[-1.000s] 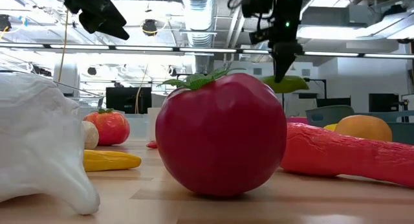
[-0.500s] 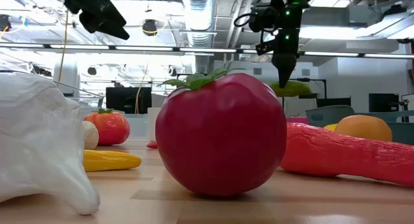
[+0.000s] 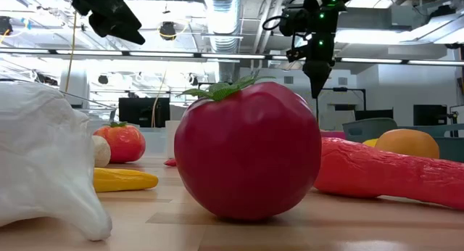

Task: Sort produce into baskets
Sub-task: Put the middle tomato into the bottom big transparent bin

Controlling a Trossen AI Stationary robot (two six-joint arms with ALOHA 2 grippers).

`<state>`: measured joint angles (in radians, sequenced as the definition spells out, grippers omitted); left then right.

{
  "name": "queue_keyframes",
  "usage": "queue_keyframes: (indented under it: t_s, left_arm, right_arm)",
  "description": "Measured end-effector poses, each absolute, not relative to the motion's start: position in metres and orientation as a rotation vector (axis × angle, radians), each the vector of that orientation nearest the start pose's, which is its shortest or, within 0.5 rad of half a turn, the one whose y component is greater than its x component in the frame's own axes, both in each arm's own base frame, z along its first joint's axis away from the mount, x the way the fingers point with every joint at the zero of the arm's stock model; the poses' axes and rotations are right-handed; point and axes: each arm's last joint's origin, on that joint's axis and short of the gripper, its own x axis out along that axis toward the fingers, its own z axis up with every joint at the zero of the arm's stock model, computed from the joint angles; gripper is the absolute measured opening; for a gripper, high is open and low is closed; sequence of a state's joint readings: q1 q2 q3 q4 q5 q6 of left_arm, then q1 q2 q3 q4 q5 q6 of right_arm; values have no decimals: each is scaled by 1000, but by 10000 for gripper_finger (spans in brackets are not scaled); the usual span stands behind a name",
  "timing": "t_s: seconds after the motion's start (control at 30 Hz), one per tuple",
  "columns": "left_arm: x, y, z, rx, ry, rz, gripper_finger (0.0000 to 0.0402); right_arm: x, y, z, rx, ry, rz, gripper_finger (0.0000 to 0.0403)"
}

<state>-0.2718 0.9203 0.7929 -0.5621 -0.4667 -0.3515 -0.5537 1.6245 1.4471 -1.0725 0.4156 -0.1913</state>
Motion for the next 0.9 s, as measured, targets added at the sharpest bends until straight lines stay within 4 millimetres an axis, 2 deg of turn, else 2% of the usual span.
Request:
queue_keyframes:
  t_s: [0.5,0.9]
  left_arm:
    - [181,-31,282,-158,588,345,267]
    - [182,-25,282,-137,599,338,268]
  right_arm:
    - [264,-176,294,2,1318,-770,250]
    - [264,-176,294,3,1317,-770,250]
